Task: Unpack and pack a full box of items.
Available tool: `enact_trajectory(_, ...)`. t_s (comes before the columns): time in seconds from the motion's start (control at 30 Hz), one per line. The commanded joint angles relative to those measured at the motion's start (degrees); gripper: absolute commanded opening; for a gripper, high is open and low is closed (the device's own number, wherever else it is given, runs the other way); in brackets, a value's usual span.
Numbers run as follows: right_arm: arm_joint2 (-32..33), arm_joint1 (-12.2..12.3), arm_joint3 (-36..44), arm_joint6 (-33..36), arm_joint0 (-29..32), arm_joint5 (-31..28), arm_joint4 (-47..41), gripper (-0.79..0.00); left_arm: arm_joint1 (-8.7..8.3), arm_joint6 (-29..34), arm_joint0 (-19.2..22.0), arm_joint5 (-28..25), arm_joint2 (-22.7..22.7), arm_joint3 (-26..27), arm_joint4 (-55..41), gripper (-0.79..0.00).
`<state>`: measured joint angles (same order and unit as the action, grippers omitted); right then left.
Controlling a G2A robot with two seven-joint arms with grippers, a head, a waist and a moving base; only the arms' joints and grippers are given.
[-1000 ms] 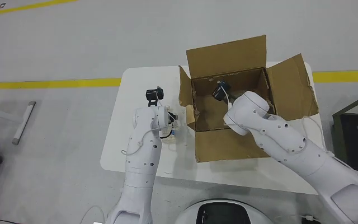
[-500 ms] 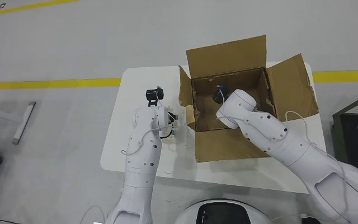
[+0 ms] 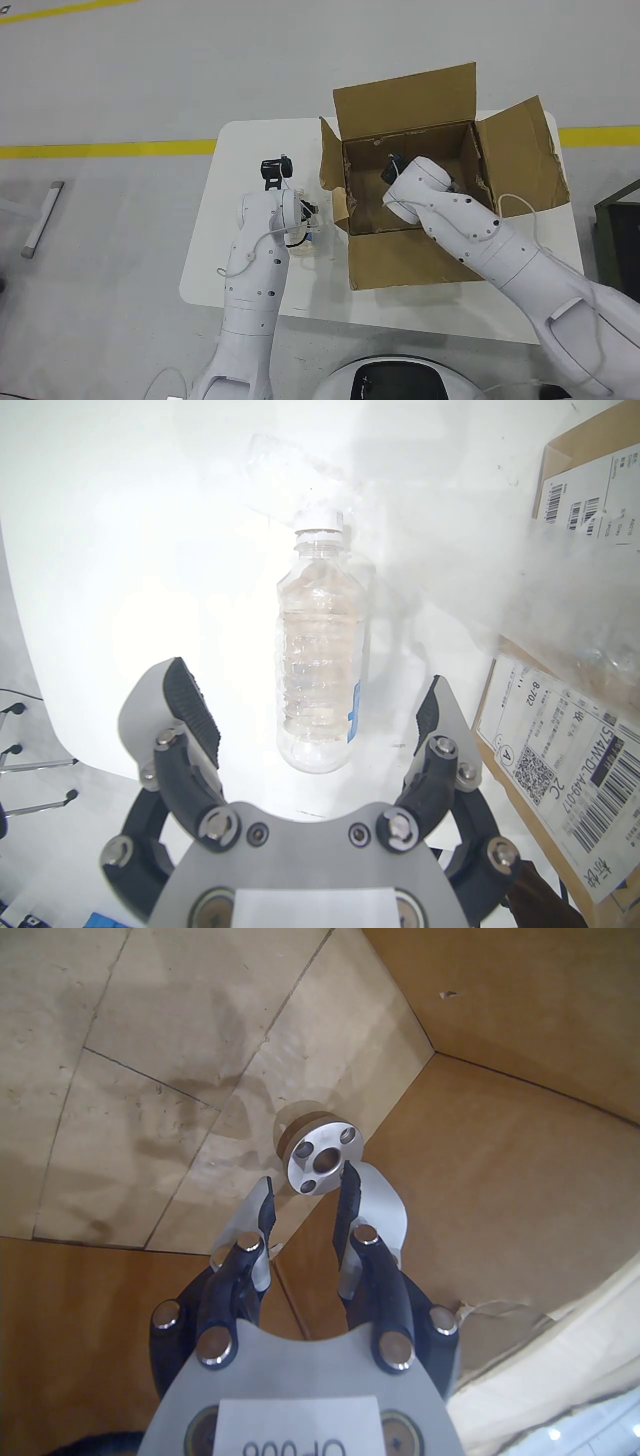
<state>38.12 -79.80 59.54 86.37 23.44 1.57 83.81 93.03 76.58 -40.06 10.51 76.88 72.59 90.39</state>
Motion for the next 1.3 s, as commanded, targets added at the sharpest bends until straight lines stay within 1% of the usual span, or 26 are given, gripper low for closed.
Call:
enact_trajectory(0.0,-0.25,-0.48,-1.32,0.02,-0.37,0.1,0.5,-0.468,0.0,0.0,0.0,0.0,0.0,0.0,0.0,0.0)
enact_trajectory(0.47,-1.11,-3.8,-9.75,-2.45,-2.16,0.21,1.17,-0.462,0.0,0.0,0.0,0.0,0.0,0.0,0.0,0.0)
enact_trajectory(0.73,-1.0,-5.26,-13.71,-3.67,-2.92,-0.04,1.82,-0.459,0.0,0.0,0.0,0.0,0.0,0.0,0.0,0.0)
enact_trajectory(1.03,-0.76,-6.68,-16.84,-4.69,-3.51,-0.86,2.54,-0.48,0.0,0.0,0.0,0.0,0.0,0.0,0.0,0.0)
enact_trajectory(1.17,-0.67,-7.3,-17.98,-5.05,-3.75,-1.14,2.87,-0.517,0.0,0.0,0.0,0.0,0.0,0.0,0.0,0.0)
enact_trajectory(1.23,-0.59,-7.59,-18.61,-5.22,-3.88,-1.22,3.05,-0.563,0.0,0.0,0.0,0.0,0.0,0.0,0.0,0.0)
enact_trajectory(1.27,-0.54,-7.73,-18.93,-5.33,-3.93,-1.24,3.1,-0.6,0.0,0.0,0.0,0.0,0.0,0.0,0.0,0.0)
